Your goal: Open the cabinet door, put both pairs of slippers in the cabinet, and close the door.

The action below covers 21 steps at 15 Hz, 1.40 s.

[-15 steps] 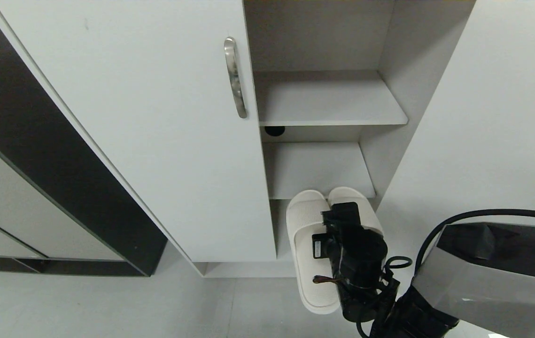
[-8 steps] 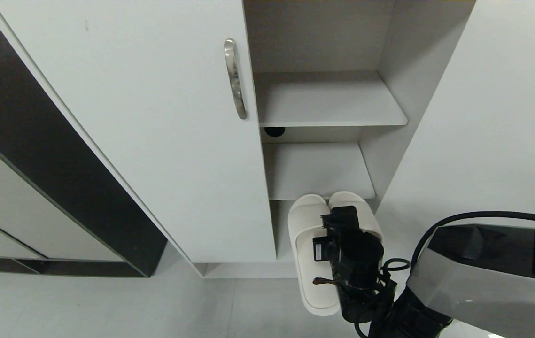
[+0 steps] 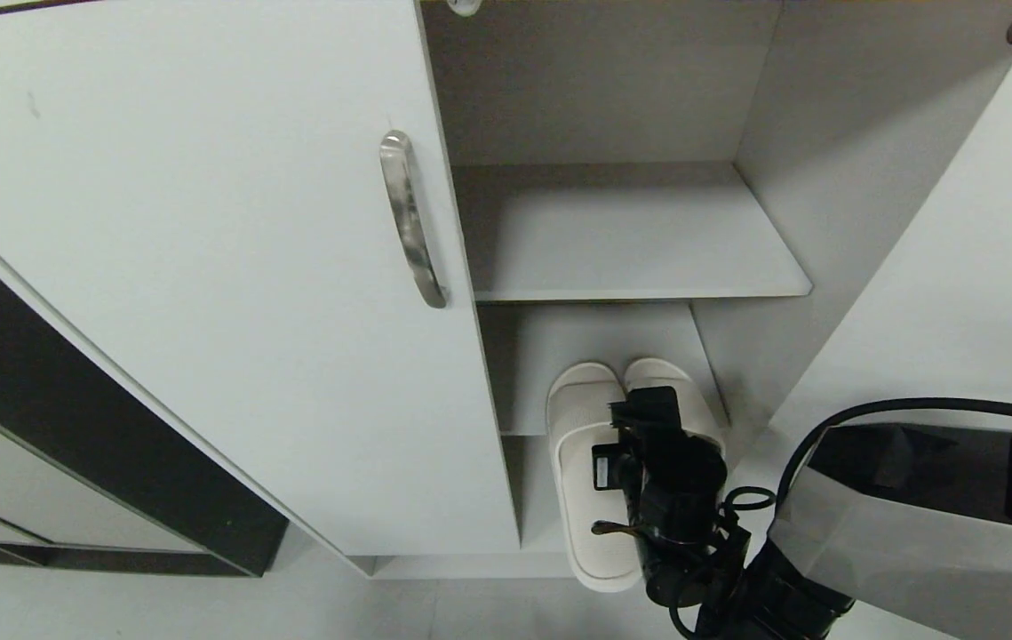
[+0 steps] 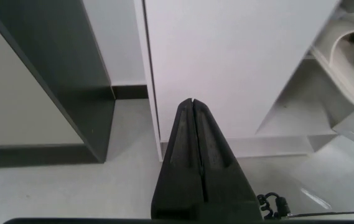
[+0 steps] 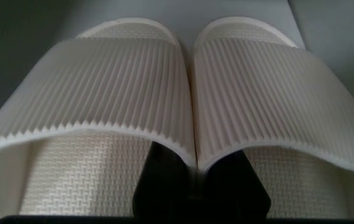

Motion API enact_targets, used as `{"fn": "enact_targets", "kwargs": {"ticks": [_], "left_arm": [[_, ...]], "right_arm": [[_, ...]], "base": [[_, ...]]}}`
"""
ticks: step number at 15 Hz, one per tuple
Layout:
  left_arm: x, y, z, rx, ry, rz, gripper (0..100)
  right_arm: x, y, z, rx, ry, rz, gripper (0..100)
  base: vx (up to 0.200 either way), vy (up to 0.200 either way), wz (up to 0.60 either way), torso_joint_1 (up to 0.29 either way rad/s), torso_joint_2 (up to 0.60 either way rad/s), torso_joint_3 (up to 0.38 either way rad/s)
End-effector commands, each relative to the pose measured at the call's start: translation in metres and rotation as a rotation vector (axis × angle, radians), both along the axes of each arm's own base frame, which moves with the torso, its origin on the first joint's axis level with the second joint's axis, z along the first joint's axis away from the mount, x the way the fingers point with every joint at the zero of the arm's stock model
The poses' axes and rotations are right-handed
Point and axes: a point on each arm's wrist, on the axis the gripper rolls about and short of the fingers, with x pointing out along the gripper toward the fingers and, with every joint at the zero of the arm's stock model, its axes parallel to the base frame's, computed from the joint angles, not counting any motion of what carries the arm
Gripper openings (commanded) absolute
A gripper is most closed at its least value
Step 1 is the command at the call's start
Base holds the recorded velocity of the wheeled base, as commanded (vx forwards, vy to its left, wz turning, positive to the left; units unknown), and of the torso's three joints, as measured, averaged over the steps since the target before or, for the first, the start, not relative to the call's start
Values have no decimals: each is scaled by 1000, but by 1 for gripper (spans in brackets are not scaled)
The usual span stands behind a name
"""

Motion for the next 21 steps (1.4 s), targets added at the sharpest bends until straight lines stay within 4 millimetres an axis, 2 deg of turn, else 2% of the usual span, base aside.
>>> {"fn": "enact_targets", "kwargs": {"ticks": [1, 5, 9, 10, 11, 13, 21], "left_arm": [[0, 0, 1, 0, -1, 0, 0], [0, 0, 0, 0, 0, 0, 0], [0, 0, 1, 0, -1, 0, 0], [0, 0, 1, 0, -1, 0, 0], [0, 0, 0, 0, 0, 0, 0], [0, 0, 0, 0, 0, 0, 0], [0, 0, 1, 0, -3, 0, 0]], "right_arm": [[3, 3, 4, 25, -13, 1, 0], [18, 4, 5, 31, -16, -19, 0], [56, 13, 11, 34, -14, -59, 0], [56, 13, 11, 34, -14, -59, 0], [75, 15, 12, 41, -21, -80, 0], [88, 16, 15, 42, -22, -86, 0], [121, 11, 44, 60, -46, -108, 0]], "base": [[0, 0, 0, 0, 0, 0], [0, 0, 0, 0, 0, 0], [0, 0, 0, 0, 0, 0], [0, 0, 0, 0, 0, 0], [0, 0, 0, 0, 0, 0], [0, 0, 0, 0, 0, 0], [0, 0, 0, 0, 0, 0]]}}
